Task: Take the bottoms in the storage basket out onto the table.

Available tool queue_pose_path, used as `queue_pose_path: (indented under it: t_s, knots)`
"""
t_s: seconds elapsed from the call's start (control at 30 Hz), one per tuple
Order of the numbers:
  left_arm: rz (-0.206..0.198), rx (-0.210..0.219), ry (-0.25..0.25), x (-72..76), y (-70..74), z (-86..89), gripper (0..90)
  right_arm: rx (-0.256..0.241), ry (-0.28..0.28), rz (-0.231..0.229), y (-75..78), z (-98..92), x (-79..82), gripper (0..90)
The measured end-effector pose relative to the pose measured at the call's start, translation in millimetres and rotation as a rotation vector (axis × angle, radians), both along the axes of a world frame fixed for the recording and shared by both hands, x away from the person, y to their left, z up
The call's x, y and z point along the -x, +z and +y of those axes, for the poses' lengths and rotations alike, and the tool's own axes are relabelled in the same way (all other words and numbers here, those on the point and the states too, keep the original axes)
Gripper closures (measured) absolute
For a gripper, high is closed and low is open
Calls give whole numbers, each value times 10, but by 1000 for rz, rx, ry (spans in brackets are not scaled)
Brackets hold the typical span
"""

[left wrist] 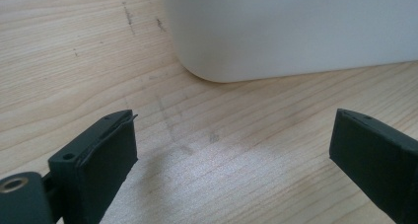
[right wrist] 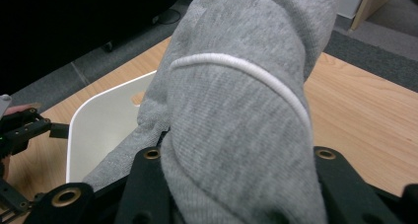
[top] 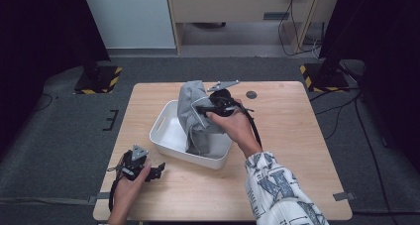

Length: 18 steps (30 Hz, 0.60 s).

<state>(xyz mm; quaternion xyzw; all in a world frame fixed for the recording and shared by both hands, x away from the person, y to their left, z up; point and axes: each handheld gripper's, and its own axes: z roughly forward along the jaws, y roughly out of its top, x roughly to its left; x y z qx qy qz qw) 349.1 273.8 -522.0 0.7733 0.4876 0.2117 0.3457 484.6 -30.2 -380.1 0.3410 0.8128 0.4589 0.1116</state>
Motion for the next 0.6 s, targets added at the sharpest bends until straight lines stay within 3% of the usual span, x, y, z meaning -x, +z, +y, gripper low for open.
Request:
queue_pose_path:
  t_s: [0.6]
  knots:
    - [-1,1,7,-19,1,29,34,-84,-21,4,78,-175,-35,618]
